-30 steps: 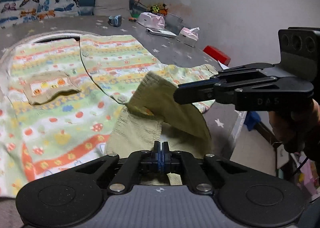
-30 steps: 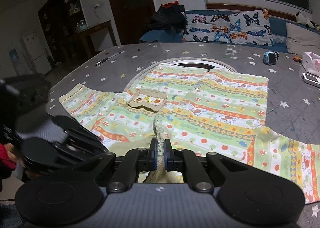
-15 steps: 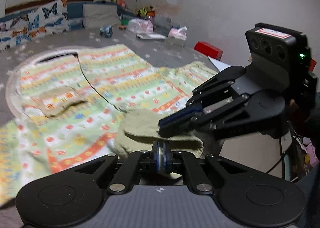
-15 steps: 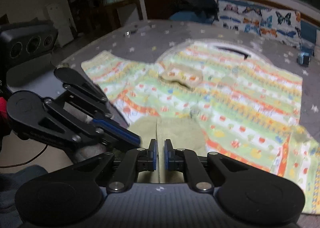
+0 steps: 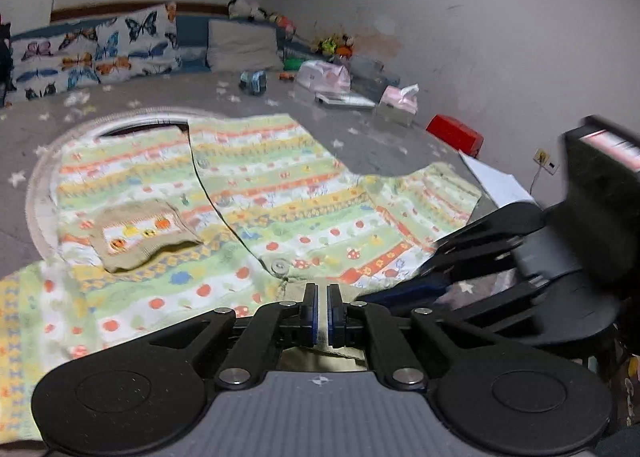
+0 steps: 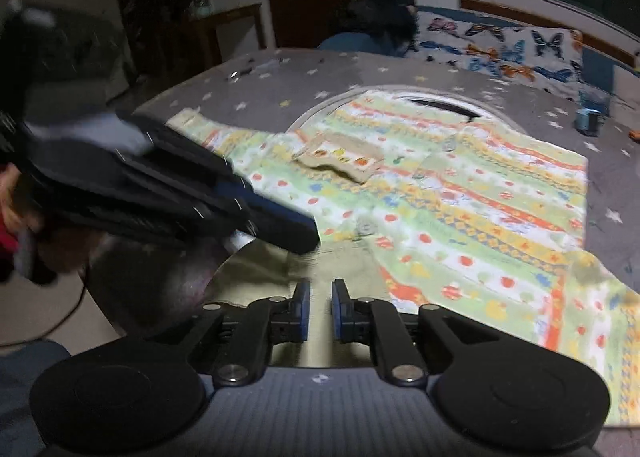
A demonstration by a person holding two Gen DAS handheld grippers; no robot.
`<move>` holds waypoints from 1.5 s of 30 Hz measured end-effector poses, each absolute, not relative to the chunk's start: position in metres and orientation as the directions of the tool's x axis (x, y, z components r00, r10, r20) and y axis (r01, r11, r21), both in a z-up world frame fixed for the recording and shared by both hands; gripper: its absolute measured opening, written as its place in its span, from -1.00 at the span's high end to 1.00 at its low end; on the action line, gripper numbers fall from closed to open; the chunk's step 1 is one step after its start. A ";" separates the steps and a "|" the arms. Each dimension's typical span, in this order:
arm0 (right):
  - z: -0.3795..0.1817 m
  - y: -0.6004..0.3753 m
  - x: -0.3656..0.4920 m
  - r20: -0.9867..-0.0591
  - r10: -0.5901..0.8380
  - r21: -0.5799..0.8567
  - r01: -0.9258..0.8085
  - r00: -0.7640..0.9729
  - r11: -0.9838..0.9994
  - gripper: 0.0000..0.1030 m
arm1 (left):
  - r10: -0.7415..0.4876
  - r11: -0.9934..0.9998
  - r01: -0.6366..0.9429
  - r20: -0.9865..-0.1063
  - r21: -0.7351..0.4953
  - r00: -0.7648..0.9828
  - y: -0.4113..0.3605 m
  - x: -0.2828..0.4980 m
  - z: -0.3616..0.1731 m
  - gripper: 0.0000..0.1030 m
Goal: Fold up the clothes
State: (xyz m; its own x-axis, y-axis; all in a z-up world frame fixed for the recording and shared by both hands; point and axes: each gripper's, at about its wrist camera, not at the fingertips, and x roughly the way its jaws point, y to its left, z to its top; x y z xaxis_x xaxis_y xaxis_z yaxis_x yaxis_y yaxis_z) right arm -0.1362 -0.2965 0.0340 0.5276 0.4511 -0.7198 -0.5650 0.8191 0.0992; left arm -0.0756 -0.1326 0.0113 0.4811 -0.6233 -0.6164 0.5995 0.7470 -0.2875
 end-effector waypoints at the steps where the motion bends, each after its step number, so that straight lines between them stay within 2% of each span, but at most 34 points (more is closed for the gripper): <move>1: 0.034 -0.303 -0.137 -0.719 0.442 0.105 -0.545 0.536 0.832 0.80 | -0.621 0.748 0.597 -0.623 -0.290 0.476 -0.135 -0.074 0.008 0.91; 11: 0.033 -0.369 -0.143 -0.704 0.345 0.153 -0.342 0.621 0.927 0.76 | -0.594 0.762 0.583 -0.664 -0.283 0.455 -0.137 -0.074 -0.005 0.91; 14: 0.038 -0.402 -0.141 -0.678 0.237 0.123 -0.210 0.696 0.970 0.64 | -0.588 0.765 0.582 -0.667 -0.276 0.457 -0.137 -0.074 -0.003 0.90; 20: 0.034 -0.482 -0.132 -0.669 -0.035 0.086 0.124 0.743 0.988 0.61 | -0.581 0.770 0.580 -0.669 -0.267 0.463 -0.138 -0.075 -0.002 0.89; 21: 0.032 -0.495 -0.131 -0.664 -0.084 0.068 0.172 0.743 0.983 0.57 | -0.580 0.771 0.578 -0.670 -0.266 0.464 -0.138 -0.076 -0.001 0.89; 23: 0.028 -0.516 -0.128 -0.652 -0.174 0.031 0.255 0.738 0.966 0.28 | -0.576 0.774 0.576 -0.671 -0.264 0.466 -0.138 -0.076 -0.001 0.89; 27: 0.021 -0.543 -0.120 -0.645 -0.260 0.000 0.340 0.718 0.940 0.21 | -0.570 0.778 0.572 -0.673 -0.259 0.471 -0.137 -0.077 0.001 0.88; 28: 0.019 -0.550 -0.118 -0.645 -0.273 -0.001 0.357 0.713 0.934 0.12 | -0.569 0.780 0.570 -0.673 -0.258 0.472 -0.137 -0.077 0.001 0.86; 33: 0.014 -0.564 -0.115 -0.652 -0.270 0.032 0.382 0.709 0.924 0.11 | -0.563 0.784 0.568 -0.672 -0.250 0.481 -0.136 -0.079 0.005 0.82; 37: 0.013 -0.566 -0.115 -0.651 -0.243 0.063 0.370 0.719 0.927 0.12 | -0.558 0.790 0.560 -0.670 -0.248 0.491 -0.134 -0.079 0.007 0.80; 39: 0.013 -0.567 -0.115 -0.651 -0.229 0.078 0.364 0.724 0.928 0.25 | -0.555 0.793 0.557 -0.668 -0.246 0.495 -0.133 -0.080 0.008 0.74; 41: 0.012 -0.569 -0.115 -0.650 -0.215 0.093 0.358 0.729 0.929 0.58 | -0.552 0.796 0.555 -0.667 -0.242 0.501 -0.132 -0.080 0.009 0.68; 43: 0.017 -0.566 -0.115 -0.640 -0.199 0.108 0.344 0.742 0.933 0.79 | -0.549 0.798 0.553 -0.665 -0.238 0.506 -0.131 -0.080 0.011 0.67; 45: 0.028 -0.560 -0.117 -0.620 -0.179 0.123 0.320 0.764 0.940 0.82 | -0.547 0.800 0.552 -0.663 -0.234 0.512 -0.130 -0.081 0.012 0.67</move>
State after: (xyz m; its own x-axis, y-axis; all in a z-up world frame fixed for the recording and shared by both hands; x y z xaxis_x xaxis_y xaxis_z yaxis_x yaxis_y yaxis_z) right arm -0.1173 -0.5597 0.0279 0.7643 -0.1788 -0.6196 0.3196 0.9395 0.1231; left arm -0.0809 -0.1302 0.0120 0.5121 -0.5466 -0.6625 0.5519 0.8004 -0.2338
